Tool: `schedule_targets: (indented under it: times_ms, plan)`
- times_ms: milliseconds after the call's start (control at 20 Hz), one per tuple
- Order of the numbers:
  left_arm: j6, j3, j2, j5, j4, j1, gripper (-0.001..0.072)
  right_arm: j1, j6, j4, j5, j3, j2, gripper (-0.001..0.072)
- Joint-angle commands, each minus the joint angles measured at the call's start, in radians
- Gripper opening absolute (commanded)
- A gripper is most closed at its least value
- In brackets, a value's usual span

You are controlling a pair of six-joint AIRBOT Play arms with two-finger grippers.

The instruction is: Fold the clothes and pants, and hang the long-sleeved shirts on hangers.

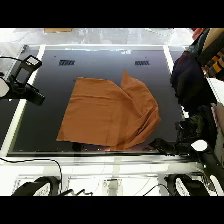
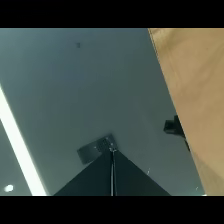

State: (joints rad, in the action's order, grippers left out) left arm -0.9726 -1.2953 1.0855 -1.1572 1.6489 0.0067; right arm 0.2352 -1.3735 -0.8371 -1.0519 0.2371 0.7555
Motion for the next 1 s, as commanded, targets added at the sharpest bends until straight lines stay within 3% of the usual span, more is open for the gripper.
schedule_targets:
  times_ms: [0,250,450,650,700,750,950]
  plan:
    - [0.0,0.0,0.0,0.0,0.0,0.001,0.001,0.001,0.009,0.045,0.058,-0.006,0.121,0.0412]
    - [0.0,0.0,0.0,0.0,0.0,0.001,0.001,0.0,0.169,0.204,0.103,0.005,0.259,0.0411]
    - [0.0,0.0,0.0,0.0,0.0,0.001,0.001,-0.027,0.19,0.231,0.142,0.073,0.341,0.0403]
    - [0.0,0.0,0.0,0.0,0.0,0.001,0.001,-0.113,0.19,0.23,0.224,0.124,0.425,0.0247]
    - [0.0,0.0,0.0,0.001,0.0,0.001,0.001,-0.126,0.19,0.23,0.246,0.133,0.431,0.0099]
    - [0.0,0.0,0.0,0.0,0.0,0.001,0.001,-0.131,0.191,0.23,0.267,0.14,0.431,0.0028]
    - [0.0,0.0,0.0,0.0,0.0,0.001,0.001,-0.131,0.266,0.227,0.176,0.214,0.422,0.0017]
